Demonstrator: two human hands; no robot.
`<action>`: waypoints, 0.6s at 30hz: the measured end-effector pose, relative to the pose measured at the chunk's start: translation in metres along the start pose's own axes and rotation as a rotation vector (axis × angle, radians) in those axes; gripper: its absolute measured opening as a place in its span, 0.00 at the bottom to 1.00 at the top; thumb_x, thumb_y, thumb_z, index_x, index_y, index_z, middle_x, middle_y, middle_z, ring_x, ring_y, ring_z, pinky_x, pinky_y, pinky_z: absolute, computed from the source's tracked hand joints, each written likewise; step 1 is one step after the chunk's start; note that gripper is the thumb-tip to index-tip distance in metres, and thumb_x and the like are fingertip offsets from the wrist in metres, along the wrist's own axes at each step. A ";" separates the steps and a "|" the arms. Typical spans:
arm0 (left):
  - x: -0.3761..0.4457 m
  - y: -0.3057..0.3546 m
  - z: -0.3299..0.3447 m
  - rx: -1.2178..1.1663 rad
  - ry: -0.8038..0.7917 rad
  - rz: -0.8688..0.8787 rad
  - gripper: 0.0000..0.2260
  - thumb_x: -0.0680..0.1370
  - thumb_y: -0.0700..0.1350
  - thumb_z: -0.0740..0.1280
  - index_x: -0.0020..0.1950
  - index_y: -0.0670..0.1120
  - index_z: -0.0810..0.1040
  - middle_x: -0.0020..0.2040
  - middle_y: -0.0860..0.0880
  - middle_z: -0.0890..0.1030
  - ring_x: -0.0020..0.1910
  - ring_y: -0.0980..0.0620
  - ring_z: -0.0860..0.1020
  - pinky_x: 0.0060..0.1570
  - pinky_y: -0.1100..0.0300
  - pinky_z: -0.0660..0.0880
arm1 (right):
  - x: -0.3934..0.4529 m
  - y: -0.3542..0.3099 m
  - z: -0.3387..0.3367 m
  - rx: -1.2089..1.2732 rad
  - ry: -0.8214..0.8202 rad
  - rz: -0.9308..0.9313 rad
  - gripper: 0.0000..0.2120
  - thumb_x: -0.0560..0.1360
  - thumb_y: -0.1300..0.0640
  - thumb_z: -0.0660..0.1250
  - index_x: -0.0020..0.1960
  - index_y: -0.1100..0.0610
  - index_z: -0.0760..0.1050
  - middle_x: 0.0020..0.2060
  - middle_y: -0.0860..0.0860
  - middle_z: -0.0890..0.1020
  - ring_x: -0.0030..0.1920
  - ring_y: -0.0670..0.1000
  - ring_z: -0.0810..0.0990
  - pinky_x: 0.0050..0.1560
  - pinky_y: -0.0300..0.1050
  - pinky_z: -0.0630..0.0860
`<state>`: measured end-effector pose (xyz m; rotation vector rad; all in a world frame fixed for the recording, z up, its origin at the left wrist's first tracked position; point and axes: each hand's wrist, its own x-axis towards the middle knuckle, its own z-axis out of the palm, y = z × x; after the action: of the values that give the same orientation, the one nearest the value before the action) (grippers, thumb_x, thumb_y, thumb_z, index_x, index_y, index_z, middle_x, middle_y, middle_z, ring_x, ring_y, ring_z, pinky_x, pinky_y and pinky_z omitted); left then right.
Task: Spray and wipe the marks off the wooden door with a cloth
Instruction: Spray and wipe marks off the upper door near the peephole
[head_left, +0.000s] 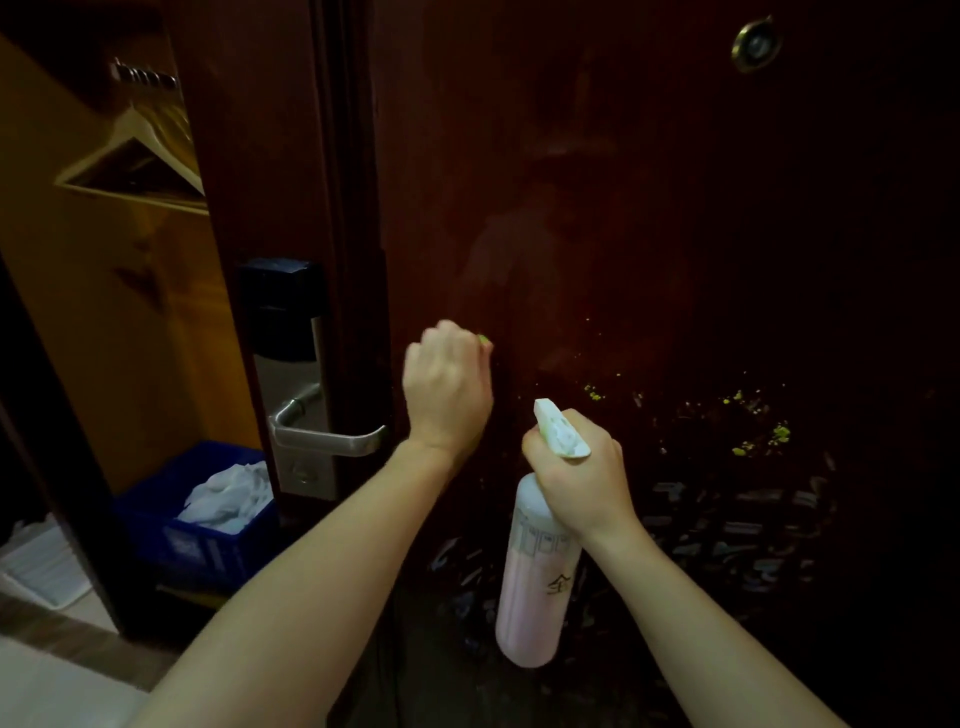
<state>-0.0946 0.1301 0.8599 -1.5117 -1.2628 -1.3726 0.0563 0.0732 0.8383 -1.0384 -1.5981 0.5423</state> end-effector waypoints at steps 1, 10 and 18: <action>-0.011 0.001 0.006 0.025 -0.011 0.100 0.07 0.78 0.41 0.62 0.42 0.42 0.68 0.35 0.43 0.73 0.32 0.44 0.69 0.33 0.52 0.64 | 0.001 0.002 -0.002 -0.030 0.000 -0.014 0.19 0.72 0.59 0.66 0.27 0.51 0.62 0.22 0.43 0.68 0.24 0.43 0.66 0.26 0.38 0.64; -0.038 0.001 0.000 -0.048 -0.160 0.299 0.10 0.75 0.36 0.68 0.42 0.44 0.67 0.34 0.45 0.72 0.31 0.46 0.68 0.32 0.53 0.62 | 0.000 0.006 -0.019 -0.068 -0.030 -0.035 0.13 0.72 0.54 0.68 0.31 0.51 0.68 0.26 0.42 0.73 0.27 0.42 0.70 0.28 0.36 0.68; 0.054 0.018 -0.001 -0.060 0.062 0.313 0.10 0.79 0.38 0.65 0.37 0.39 0.74 0.34 0.45 0.74 0.30 0.48 0.70 0.30 0.54 0.66 | 0.001 0.011 -0.038 -0.090 0.071 -0.055 0.20 0.72 0.61 0.67 0.28 0.53 0.60 0.22 0.44 0.66 0.24 0.43 0.65 0.25 0.37 0.63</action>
<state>-0.0799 0.1344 0.9151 -1.6159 -0.9085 -1.2485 0.0953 0.0729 0.8413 -1.0657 -1.5959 0.3952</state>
